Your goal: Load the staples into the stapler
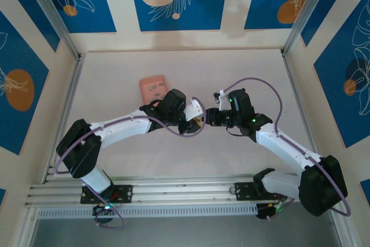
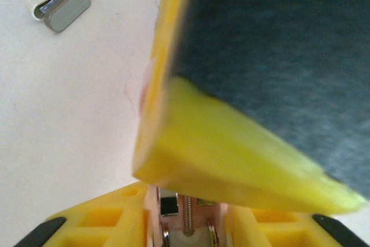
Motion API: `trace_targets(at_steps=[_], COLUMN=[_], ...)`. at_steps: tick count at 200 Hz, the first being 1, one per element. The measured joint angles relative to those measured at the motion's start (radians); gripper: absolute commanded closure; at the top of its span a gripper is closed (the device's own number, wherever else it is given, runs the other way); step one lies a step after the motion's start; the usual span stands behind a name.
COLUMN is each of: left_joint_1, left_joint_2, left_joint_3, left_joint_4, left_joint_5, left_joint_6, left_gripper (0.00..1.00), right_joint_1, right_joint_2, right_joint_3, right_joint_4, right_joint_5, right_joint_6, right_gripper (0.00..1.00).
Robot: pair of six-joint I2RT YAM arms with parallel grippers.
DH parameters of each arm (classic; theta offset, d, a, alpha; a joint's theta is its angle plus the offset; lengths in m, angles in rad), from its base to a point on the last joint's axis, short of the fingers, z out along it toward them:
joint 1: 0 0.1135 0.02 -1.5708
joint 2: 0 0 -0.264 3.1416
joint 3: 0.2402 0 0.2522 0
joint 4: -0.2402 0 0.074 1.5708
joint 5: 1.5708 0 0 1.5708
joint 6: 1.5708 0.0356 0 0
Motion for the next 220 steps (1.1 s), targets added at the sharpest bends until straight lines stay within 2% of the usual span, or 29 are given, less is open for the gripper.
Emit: trace_targets(at_steps=[19,52,62,93,112,151,178,220], left_joint_1=[-0.003,-0.013,-0.013,-0.013,-0.013,-0.013,-0.019,-0.022], left_joint_2=[0.0,0.0,0.0,0.032,0.109,0.27,0.317,0.37], left_joint_3=[0.001,0.0,-0.001,-0.002,0.018,0.032,0.083,0.215], left_joint_4=[0.007,0.028,0.044,0.08,0.082,0.078,0.04,0.025], left_joint_5=[-0.012,-0.058,-0.087,-0.253,-0.307,-0.411,-0.486,-0.569], left_joint_6=[-0.002,-0.072,-0.131,-0.414,-0.587,-0.886,-0.997,-1.041], left_gripper=[0.84,0.93,0.95,0.96,0.97,0.94,0.93,0.84], right_joint_1=[0.0,-0.002,-0.008,-0.06,-0.101,-0.115,-0.115,-0.116], right_joint_2=[-0.001,-0.026,-0.049,-0.112,-0.148,-0.209,-0.24,-0.323], right_joint_3=[0.0,-0.002,-0.003,-0.006,-0.038,-0.119,-0.144,-0.2], right_joint_4=[0.001,-0.002,-0.019,-0.065,-0.078,-0.093,-0.097,-0.096], right_joint_5=[0.001,0.042,0.082,0.225,0.289,0.341,0.349,0.368], right_joint_6=[0.0,0.004,0.026,0.092,0.14,0.185,0.195,0.21], right_gripper=[0.87,0.53,0.48,0.46,0.46,0.46,0.46,0.46])
